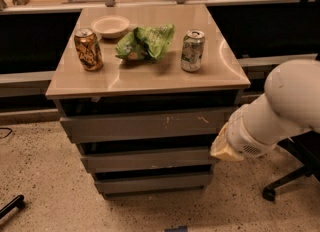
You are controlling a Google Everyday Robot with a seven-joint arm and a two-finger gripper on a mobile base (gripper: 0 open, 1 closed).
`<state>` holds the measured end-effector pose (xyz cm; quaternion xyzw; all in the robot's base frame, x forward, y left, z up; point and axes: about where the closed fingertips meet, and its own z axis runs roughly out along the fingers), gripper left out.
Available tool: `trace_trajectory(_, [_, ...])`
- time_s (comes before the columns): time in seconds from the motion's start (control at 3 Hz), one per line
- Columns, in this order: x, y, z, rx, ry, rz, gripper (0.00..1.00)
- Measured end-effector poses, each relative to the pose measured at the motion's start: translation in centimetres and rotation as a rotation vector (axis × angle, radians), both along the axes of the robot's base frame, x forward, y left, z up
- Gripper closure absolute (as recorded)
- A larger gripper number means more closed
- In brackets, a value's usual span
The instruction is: Open bottom drawer
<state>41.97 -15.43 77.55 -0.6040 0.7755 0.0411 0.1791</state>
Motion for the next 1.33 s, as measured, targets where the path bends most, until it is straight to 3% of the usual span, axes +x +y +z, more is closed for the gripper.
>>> trace_trajectory(0.33, [-0.2,0.1,-0.9,0.0,0.002,-0.002,1.0])
trace_trajectory(0.67, [-0.2,0.1,-0.9,-0.001,0.002,-0.001,1.0])
trace_trajectory(1.0, [-0.4,0.0,-3.1,-0.037,0.01,0.026,1.0])
trace_trajectory(1.33, [-0.9,-0.6,-9.7,-0.074,0.03,0.052,1.0])
